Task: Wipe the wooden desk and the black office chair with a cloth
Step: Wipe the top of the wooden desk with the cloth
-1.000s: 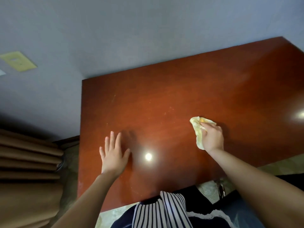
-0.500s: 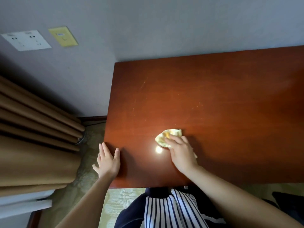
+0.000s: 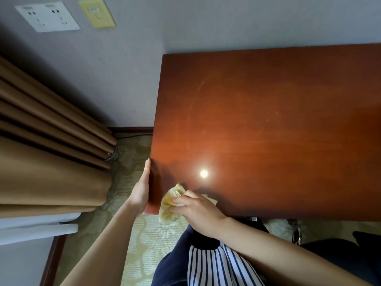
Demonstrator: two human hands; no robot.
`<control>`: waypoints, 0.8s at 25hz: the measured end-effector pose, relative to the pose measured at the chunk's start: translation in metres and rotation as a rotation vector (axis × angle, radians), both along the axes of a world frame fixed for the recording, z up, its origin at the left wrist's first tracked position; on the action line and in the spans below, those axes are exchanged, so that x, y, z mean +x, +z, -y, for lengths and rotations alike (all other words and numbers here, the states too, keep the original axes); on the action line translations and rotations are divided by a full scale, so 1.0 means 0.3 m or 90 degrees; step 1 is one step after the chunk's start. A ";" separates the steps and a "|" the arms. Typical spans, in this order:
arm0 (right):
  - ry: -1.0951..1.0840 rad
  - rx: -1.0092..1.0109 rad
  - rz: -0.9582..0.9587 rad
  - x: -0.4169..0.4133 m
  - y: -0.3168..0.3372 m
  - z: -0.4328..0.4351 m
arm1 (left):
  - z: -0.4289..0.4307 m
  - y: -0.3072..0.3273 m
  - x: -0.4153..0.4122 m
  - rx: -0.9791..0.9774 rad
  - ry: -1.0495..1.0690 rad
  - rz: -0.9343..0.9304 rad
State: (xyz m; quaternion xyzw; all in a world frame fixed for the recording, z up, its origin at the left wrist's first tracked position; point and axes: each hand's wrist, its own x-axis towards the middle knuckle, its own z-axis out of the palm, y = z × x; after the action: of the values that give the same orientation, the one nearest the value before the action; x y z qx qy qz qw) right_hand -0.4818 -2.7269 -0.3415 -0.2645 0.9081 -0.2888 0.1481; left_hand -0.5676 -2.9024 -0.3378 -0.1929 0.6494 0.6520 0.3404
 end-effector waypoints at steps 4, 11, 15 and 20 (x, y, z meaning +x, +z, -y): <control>0.019 0.016 -0.011 -0.047 -0.003 0.057 | 0.013 -0.016 -0.001 0.027 0.065 -0.005; 0.014 0.061 -0.086 -0.098 -0.009 0.163 | 0.020 0.009 -0.006 -0.004 0.159 0.051; -0.019 0.060 -0.133 -0.071 0.005 0.077 | -0.034 0.012 0.009 -0.220 0.167 -0.032; -0.113 0.084 -0.191 -0.008 0.015 -0.175 | -0.056 -0.024 0.016 -0.262 0.164 -0.070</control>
State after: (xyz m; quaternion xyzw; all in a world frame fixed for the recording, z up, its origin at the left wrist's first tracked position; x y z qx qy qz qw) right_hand -0.4842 -2.6744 -0.3371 -0.2134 0.9568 -0.1977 0.0017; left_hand -0.5629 -2.8856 -0.3449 -0.3035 0.7560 0.5538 0.1724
